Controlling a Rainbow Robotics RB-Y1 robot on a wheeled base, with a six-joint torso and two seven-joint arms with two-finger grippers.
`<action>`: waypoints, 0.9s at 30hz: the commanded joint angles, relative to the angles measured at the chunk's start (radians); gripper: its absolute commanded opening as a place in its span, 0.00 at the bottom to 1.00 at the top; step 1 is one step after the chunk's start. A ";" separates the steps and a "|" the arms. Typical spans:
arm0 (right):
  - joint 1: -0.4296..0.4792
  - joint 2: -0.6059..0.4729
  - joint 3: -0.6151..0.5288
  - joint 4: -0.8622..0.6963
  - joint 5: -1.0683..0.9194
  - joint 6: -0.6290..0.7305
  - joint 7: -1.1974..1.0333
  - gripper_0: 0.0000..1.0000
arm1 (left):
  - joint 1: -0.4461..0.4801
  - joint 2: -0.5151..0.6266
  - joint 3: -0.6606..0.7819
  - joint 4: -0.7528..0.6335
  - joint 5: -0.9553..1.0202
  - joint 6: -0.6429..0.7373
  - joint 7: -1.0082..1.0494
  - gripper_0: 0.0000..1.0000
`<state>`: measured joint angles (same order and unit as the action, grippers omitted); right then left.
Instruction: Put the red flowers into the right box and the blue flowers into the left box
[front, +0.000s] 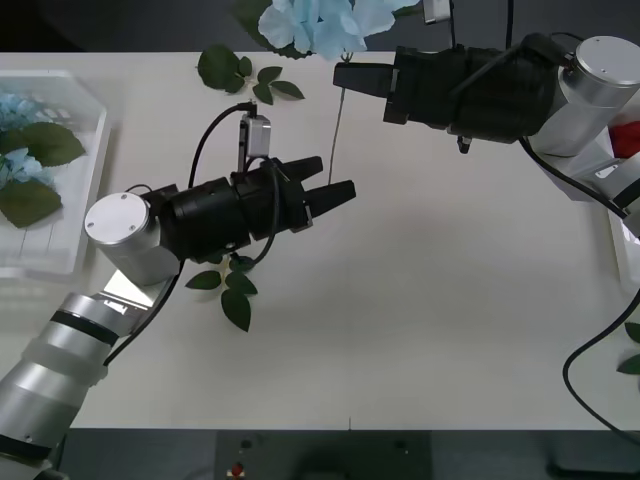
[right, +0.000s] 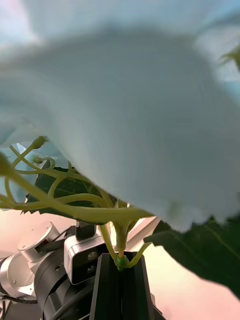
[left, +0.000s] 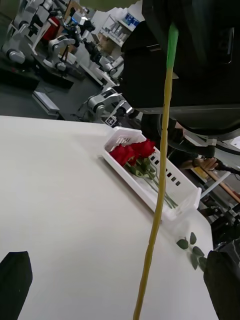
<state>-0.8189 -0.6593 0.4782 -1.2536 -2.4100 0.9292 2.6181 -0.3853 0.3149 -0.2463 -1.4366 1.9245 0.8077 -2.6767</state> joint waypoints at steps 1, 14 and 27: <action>-0.014 -0.008 -0.012 -0.038 -0.008 -0.001 0.031 0.00 | -0.041 -0.014 0.002 -0.016 -0.021 -0.016 -0.029 0.93; -0.014 -0.006 -0.009 -0.040 -0.001 -0.001 0.034 0.00 | -0.047 -0.016 0.002 -0.015 -0.025 -0.035 -0.019 0.00; -0.013 -0.013 -0.009 -0.040 0.000 -0.006 0.039 0.04 | -0.047 0.007 0.025 -0.016 -0.019 -0.018 0.046 0.00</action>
<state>-0.8189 -0.6593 0.4782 -1.2547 -2.4098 0.9292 2.6222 -0.3963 0.3022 -0.2461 -1.4366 1.8996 0.7744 -2.6765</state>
